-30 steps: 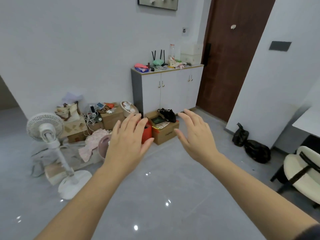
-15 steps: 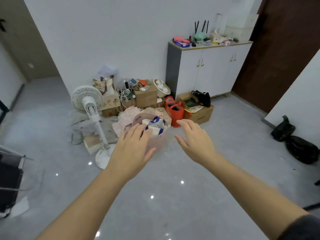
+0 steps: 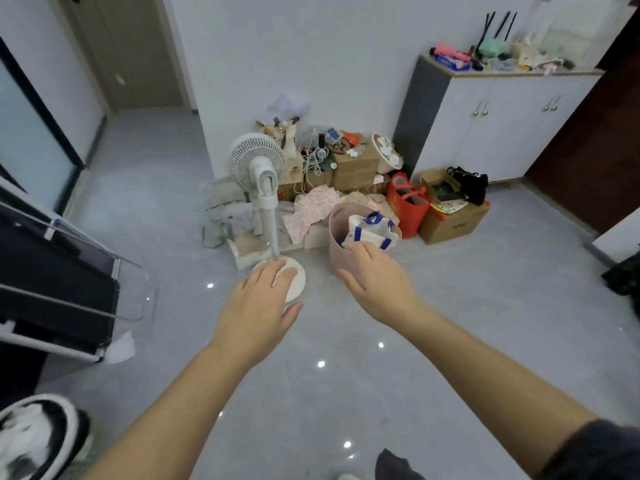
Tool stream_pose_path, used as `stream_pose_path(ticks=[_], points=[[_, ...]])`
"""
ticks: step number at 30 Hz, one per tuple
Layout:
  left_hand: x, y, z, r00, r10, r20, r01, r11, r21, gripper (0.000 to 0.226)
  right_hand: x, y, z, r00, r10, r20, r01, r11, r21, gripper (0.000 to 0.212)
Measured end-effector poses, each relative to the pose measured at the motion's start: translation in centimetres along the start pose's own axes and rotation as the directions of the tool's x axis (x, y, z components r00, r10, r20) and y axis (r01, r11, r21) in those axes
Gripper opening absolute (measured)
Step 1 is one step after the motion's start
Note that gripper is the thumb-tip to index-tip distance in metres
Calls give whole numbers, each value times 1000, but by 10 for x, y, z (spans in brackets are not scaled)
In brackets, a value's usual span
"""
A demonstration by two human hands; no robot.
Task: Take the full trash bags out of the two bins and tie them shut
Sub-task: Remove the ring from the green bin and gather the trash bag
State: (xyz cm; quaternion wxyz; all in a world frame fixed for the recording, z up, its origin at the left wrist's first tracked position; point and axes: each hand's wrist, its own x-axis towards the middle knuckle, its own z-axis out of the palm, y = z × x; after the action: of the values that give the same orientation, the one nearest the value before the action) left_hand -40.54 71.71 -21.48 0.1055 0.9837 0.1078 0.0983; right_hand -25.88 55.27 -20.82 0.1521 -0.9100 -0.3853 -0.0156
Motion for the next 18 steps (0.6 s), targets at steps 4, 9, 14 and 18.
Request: stream_pose_path(ticks=[4,9,14,18], points=[[-66,-83,-9,998,-18,59,18,1000,-1,47,-29,-86,45,995,59,79,-65,995,73,50],[-133,-189,-5,986,-103,128,108,994,-35,48,-46,-189,119,970,71,232,-96,990,100,50],[-170,-277,14,954,-243,178,268,954,-132,46,-31,-267,196,941,32,338,-75,990,116,48],[-200,-359,37,915,-346,208,378,916,-138,46,2,-325,268,918,-26,396,-32,990,141,48]])
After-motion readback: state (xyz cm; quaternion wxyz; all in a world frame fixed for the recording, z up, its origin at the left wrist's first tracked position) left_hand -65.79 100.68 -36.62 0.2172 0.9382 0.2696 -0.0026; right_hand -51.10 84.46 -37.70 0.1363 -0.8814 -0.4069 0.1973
